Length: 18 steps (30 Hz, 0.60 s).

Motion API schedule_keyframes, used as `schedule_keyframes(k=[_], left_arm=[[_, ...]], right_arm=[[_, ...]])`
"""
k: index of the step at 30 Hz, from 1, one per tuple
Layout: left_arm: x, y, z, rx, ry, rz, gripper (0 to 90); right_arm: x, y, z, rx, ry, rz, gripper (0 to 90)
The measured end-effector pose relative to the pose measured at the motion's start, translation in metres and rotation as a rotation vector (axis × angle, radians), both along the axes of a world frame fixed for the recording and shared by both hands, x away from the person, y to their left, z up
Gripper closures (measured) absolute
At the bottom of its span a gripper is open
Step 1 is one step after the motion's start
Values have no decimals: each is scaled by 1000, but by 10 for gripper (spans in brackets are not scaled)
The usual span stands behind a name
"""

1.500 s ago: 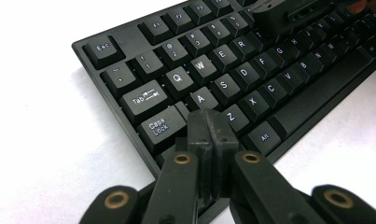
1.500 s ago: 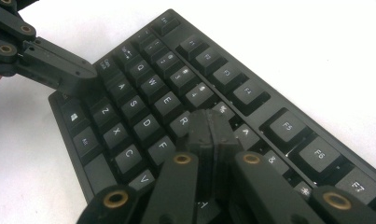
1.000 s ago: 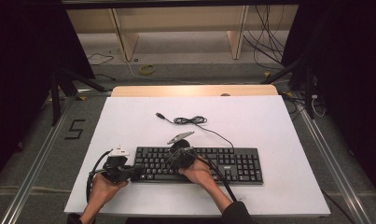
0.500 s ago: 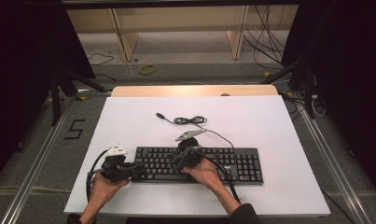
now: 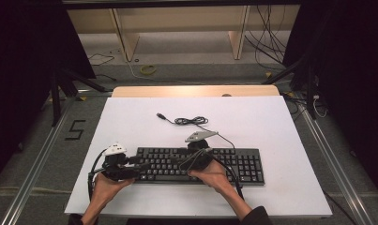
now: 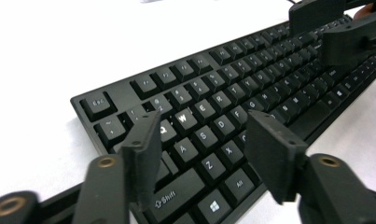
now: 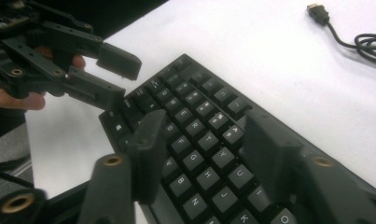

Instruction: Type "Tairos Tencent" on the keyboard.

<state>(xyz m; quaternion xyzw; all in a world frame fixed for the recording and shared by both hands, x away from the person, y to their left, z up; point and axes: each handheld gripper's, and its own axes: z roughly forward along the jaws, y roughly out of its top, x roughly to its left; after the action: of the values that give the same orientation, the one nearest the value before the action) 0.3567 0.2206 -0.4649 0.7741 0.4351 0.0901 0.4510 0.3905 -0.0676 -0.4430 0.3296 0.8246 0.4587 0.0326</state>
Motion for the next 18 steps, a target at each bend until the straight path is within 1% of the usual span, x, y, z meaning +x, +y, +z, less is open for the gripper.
schedule_keyframes(k=[1, 5, 11, 15, 18], left_arm=[[0, 0, 0, -2, -6, -2, 400], [2, -2, -1, -22, -3, -2, 364], [4, -1, -2, -31, -2, -1, 350], [6, -1, -3, -30, 0, 4, 361], [8, 0, -3, -25, 4, -7, 417]], right_arm=[[0, -3, 1, 7, -12, -3, 466], [1, -9, 4, 14, -12, -18, 439], [4, -14, 6, 17, -13, -37, 413], [5, -18, 6, 14, -8, -52, 404], [6, -19, 6, 13, -7, -56, 399]])
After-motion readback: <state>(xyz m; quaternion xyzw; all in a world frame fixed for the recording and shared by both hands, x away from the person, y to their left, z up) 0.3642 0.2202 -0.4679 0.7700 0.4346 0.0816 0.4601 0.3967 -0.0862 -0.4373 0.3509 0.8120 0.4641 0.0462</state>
